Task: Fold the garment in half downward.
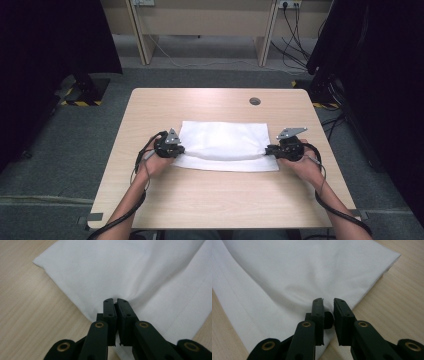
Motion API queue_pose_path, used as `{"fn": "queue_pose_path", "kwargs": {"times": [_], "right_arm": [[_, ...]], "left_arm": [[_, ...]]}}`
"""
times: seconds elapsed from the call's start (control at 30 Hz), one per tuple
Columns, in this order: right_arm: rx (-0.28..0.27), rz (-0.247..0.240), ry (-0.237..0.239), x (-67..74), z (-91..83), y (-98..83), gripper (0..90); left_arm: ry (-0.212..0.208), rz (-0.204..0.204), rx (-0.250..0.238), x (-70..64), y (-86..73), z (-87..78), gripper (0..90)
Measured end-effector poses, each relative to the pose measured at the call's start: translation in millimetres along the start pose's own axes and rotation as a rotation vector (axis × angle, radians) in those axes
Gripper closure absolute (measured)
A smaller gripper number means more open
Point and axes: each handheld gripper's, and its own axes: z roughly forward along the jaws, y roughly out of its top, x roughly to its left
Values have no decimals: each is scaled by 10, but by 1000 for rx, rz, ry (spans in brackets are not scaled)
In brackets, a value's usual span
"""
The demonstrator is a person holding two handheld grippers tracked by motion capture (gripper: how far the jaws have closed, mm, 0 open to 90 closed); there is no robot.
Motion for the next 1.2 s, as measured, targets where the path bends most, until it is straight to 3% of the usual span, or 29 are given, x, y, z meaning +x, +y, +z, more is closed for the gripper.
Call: {"fn": "queue_pose_path", "kwargs": {"times": [0.33,0.67,0.87,1.2], "right_arm": [[24,15,-31,-117,106,138,798],[24,33,-38,-187,150,218,805],[-9,38,-45,-208,12,342,820],[-108,2,-84,-161,-335,647,826]], "left_arm": [[9,-45,-6,175,75,102,861],[25,-70,-16,267,118,115,866],[49,-81,-77,358,257,-61,869],[96,-44,-168,425,612,-410,868]]}}
